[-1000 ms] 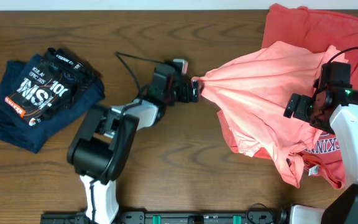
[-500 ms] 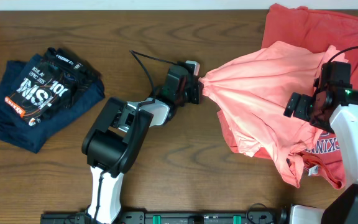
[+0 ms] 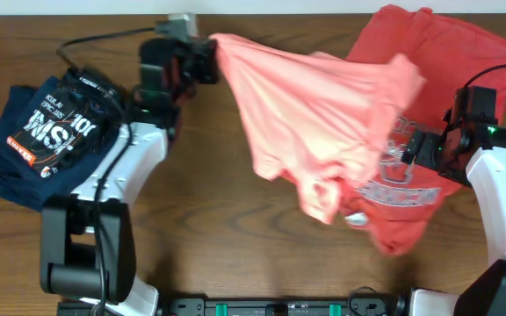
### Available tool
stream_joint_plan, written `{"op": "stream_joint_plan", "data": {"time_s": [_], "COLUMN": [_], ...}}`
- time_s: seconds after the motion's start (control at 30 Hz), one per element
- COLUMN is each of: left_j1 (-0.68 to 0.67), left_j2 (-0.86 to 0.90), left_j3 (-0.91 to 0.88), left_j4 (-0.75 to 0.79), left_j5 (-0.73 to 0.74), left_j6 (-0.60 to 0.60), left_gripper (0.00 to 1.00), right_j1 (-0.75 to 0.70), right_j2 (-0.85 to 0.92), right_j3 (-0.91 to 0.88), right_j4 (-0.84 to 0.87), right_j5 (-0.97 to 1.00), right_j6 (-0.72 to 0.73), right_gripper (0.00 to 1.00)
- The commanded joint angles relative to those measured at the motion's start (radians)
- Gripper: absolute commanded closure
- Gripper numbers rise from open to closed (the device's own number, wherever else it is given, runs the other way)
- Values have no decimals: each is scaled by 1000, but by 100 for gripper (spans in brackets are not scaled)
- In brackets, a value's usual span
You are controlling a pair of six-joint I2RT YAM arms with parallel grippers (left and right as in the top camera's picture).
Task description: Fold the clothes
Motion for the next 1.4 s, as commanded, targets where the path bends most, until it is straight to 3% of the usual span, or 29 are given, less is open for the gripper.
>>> {"op": "stream_joint_plan", "data": {"time_s": [0.0, 0.03, 0.1, 0.27, 0.43, 0.57, 1.03, 1.3, 1.37], "left_j1": [18, 24, 26, 16, -19, -68, -280, -308, -308], "left_j2": [61, 68, 78, 78, 78, 78, 79, 80, 84], "left_j3": [-13, -13, -13, -13, -17, -33, -98, -98, -98], "left_j4": [-71, -99, -187, -482, -819, -949, -850, -799, -768], "left_j5": [-13, -12, -12, 27, 49, 49, 45, -123, -136], "left_j6": [4, 3, 3, 3, 3, 3, -42, -139, -139], "left_gripper": [62, 45, 32, 28, 17, 12, 9, 9, 16], "right_j1": [-5, -5, -5, -5, -5, -5, -7, -7, -7], "right_j2": [-10, -10, -10, -10, -10, -10, -10, -10, -10], "right_j3": [2, 2, 2, 2, 2, 2, 2, 2, 2], "right_j4": [5, 4, 1, 16, 20, 24, 13, -3, -6], "right_j5": [-1, -1, 0, 3, 3, 3, 3, 3, 3], "right_j6": [-6, -6, -6, -5, -2, -2, -2, -2, -2], "right_gripper": [1, 1, 1, 1, 1, 1, 1, 1, 1]}}
